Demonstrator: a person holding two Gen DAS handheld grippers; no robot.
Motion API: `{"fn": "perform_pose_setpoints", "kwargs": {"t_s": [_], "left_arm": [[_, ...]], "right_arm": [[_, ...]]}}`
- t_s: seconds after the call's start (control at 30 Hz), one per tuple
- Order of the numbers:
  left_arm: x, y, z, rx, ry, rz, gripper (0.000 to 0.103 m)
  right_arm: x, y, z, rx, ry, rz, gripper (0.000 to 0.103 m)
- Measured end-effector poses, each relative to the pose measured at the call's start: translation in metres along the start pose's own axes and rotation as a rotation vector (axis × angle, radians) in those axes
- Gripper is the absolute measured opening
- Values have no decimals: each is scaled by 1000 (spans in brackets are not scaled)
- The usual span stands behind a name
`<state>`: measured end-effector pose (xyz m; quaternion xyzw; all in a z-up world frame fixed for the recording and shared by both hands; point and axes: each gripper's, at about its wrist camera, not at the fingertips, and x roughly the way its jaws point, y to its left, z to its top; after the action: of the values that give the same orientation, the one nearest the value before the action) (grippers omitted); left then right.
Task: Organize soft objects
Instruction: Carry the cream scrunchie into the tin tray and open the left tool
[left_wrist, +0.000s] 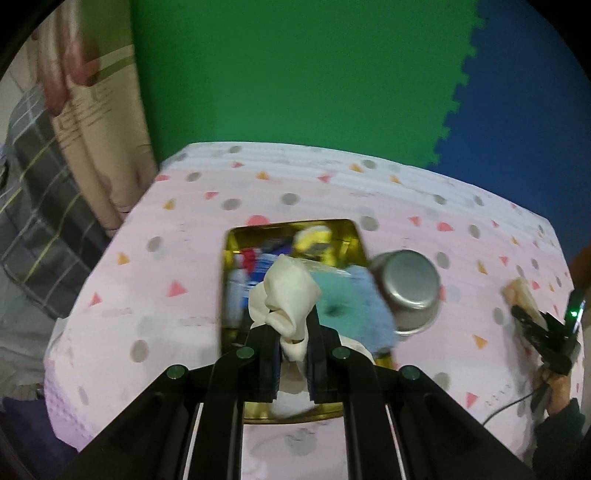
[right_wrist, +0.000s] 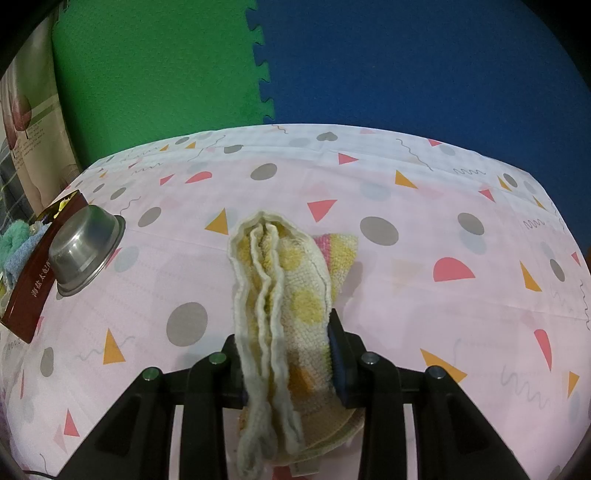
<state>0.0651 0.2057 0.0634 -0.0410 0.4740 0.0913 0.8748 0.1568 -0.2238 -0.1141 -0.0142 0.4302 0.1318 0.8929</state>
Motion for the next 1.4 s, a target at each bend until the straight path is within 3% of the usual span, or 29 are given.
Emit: {"fn": "perform_pose_setpoints", "kwargs": {"t_s": [0.2, 0.67, 1.07, 1.13, 1.2, 1.4], "left_arm": [[11, 23, -13, -25, 27, -8, 9], [79, 29, -37, -15, 131, -24, 9], [104, 35, -29, -27, 104, -24, 15], [104, 35, -29, -35, 104, -31, 21], [104, 38, -30, -47, 107, -7, 43], [99, 41, -34, -69, 111, -53, 58]], "right_arm": [[0, 1, 0, -3, 0, -3, 34], [0, 2, 0, -14, 2, -17, 34], [1, 6, 1, -36, 7, -41, 34], [1, 7, 1, -39, 7, -46, 34], [0, 8, 1, -41, 8, -48, 34], [0, 7, 1, -38, 8, -44, 35]]}}
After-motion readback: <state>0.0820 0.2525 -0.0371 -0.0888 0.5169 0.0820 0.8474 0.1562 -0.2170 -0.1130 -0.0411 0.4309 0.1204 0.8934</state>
